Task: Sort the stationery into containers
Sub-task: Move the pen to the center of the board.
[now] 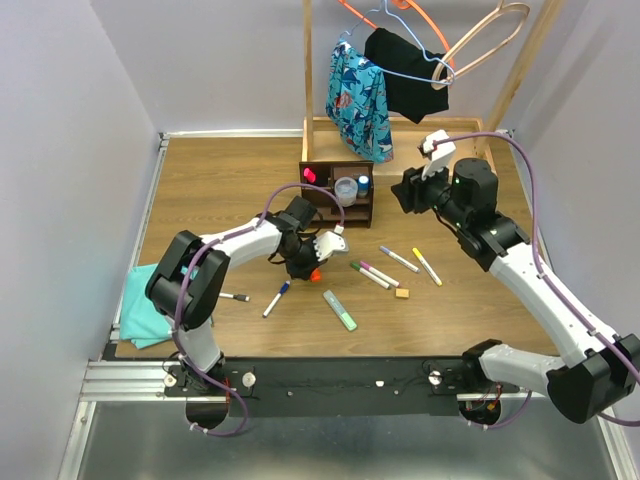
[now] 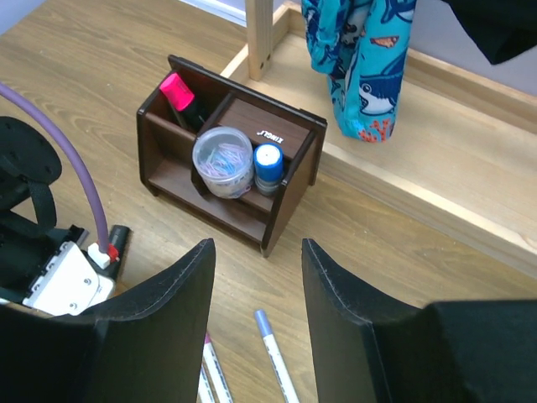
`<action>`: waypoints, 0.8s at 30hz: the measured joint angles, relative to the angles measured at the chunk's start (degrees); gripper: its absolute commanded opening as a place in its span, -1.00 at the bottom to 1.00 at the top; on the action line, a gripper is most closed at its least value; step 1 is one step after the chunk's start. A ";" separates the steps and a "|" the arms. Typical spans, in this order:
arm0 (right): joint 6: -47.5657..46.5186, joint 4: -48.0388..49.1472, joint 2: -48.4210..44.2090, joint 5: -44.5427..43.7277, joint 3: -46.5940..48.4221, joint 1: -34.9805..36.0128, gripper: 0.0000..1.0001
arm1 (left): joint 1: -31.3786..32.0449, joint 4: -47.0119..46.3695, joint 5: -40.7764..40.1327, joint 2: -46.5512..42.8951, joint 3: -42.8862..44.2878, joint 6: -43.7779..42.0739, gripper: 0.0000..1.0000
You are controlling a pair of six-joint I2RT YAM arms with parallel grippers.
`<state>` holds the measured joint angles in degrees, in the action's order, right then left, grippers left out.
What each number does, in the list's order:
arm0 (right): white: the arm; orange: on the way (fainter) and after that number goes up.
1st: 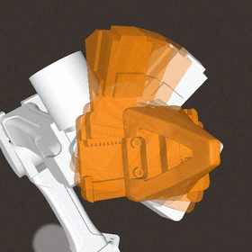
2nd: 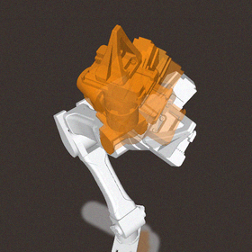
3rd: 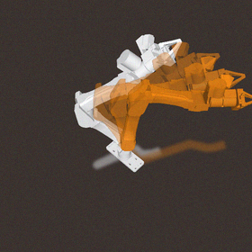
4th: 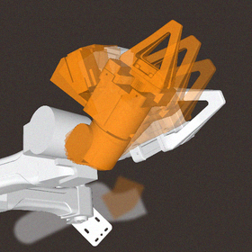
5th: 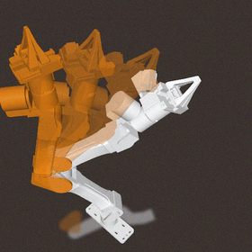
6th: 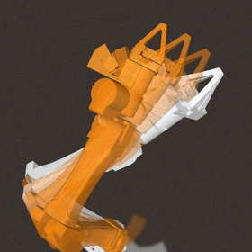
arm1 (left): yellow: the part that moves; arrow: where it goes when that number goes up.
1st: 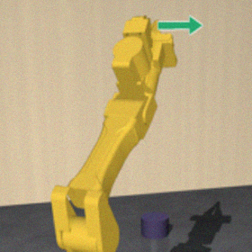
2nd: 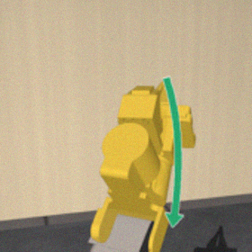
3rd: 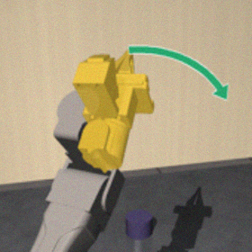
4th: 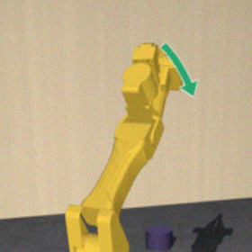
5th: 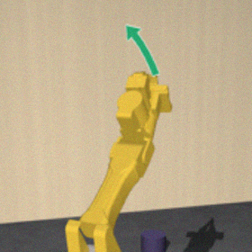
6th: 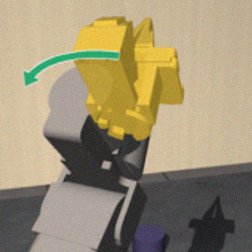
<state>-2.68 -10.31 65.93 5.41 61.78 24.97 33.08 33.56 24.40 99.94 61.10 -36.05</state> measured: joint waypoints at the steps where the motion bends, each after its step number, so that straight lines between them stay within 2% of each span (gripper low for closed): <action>1: 0.13 0.02 -0.42 0.00 -0.68 -0.37 0.07 | 0.63 -0.37 -0.02 0.37 0.39 0.35 -0.80; 8: 0.68 0.04 -1.68 0.02 -2.51 -2.67 0.07 | 4.87 -1.55 -0.39 5.31 6.45 2.51 -0.64; 12: 0.72 0.00 -2.01 0.02 -2.62 -3.72 0.07 | 6.03 0.26 -0.46 8.63 12.22 2.67 -0.28; 18: 0.68 -0.04 -3.23 0.02 -2.97 -4.35 0.08 | 5.97 9.46 0.59 5.35 15.39 0.68 0.15; 24: 0.72 -0.07 -3.76 0.09 -4.11 -5.22 0.08 | 6.05 12.26 -1.11 1.25 18.40 4.22 0.21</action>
<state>-1.96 -10.37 62.17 5.50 57.67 19.75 39.13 45.82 23.29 101.19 79.50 -31.83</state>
